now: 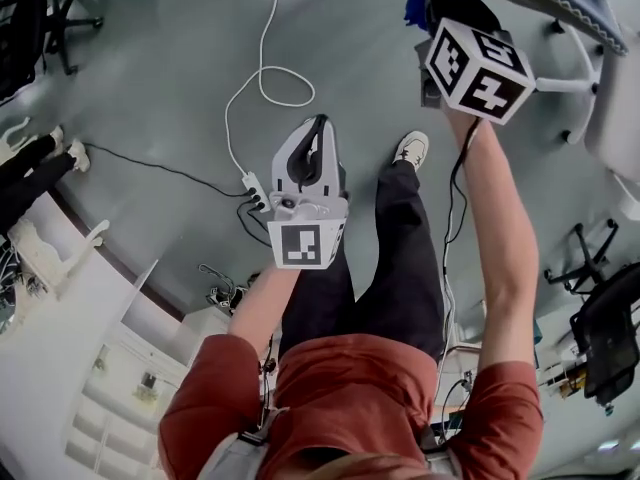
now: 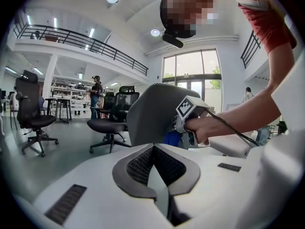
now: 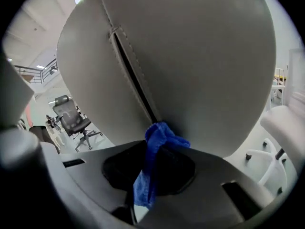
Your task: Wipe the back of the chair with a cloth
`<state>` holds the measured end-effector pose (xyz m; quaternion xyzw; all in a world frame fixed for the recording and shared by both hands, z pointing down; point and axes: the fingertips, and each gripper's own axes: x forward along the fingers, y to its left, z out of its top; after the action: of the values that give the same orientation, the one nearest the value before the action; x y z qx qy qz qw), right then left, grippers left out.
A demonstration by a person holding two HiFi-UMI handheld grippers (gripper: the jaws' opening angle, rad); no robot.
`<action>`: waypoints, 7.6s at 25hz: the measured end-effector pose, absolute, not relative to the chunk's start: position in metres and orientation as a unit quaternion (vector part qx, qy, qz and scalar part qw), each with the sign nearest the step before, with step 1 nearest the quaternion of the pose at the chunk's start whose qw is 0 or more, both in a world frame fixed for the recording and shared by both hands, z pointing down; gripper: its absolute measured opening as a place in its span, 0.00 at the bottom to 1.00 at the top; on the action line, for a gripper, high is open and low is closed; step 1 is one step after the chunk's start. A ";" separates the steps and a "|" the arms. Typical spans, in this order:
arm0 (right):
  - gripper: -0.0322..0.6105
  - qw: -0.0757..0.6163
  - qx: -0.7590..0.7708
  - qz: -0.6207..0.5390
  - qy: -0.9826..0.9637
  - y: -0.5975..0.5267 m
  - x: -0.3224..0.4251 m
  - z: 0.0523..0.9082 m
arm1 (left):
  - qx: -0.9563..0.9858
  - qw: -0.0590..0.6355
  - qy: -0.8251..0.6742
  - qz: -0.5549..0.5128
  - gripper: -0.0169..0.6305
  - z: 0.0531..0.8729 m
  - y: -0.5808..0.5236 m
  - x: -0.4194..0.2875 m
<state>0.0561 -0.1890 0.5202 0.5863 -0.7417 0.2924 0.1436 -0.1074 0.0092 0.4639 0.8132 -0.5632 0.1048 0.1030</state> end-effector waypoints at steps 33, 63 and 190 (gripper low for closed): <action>0.15 0.096 0.516 0.320 -0.788 -0.163 -0.079 0.483 | 0.793 0.086 -0.593 0.107 0.05 0.451 0.011 -0.200; 0.15 0.023 0.601 0.299 -0.741 -0.138 0.184 0.386 | 0.869 0.066 -0.481 0.100 0.05 0.416 -0.001 0.038; 0.14 -0.026 0.633 -0.148 -0.760 -0.008 0.094 -0.141 | 0.819 -0.097 -0.563 -0.056 0.05 -0.135 -0.024 -0.132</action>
<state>0.0937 -0.0084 -0.1406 0.6326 -0.7598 -0.1478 -0.0256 -0.1324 -0.0242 -0.1351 0.8190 -0.5626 -0.0564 -0.0973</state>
